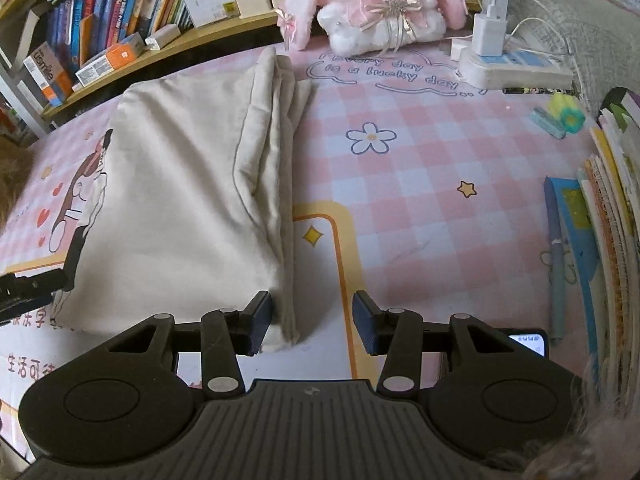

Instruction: Fold clothes

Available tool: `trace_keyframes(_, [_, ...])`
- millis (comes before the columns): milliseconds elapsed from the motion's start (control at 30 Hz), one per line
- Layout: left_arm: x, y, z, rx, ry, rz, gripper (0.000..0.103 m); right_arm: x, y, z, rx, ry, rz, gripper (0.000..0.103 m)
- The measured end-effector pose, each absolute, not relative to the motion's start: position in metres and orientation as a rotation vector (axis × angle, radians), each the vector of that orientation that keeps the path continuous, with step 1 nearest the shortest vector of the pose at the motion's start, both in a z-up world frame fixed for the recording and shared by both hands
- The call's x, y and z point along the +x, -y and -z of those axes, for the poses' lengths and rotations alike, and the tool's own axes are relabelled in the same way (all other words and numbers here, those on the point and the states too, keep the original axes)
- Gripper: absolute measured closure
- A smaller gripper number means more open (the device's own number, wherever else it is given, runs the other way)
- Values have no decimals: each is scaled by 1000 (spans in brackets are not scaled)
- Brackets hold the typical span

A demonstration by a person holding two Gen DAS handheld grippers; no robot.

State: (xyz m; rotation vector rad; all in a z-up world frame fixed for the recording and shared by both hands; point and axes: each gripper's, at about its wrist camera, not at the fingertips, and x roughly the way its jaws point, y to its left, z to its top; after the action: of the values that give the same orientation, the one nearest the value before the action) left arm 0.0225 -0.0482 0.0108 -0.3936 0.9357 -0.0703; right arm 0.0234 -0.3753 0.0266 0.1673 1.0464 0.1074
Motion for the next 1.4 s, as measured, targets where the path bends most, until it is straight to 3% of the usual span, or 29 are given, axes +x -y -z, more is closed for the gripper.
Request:
trace_keyframes(567, [17, 41, -9, -508, -934, 65, 37, 36, 363, -19, 109, -1074, -146, 61])
trace_keyframes(1400, [17, 35, -10, -509, -980, 126, 36, 31, 370, -11, 253, -1060, -66, 60])
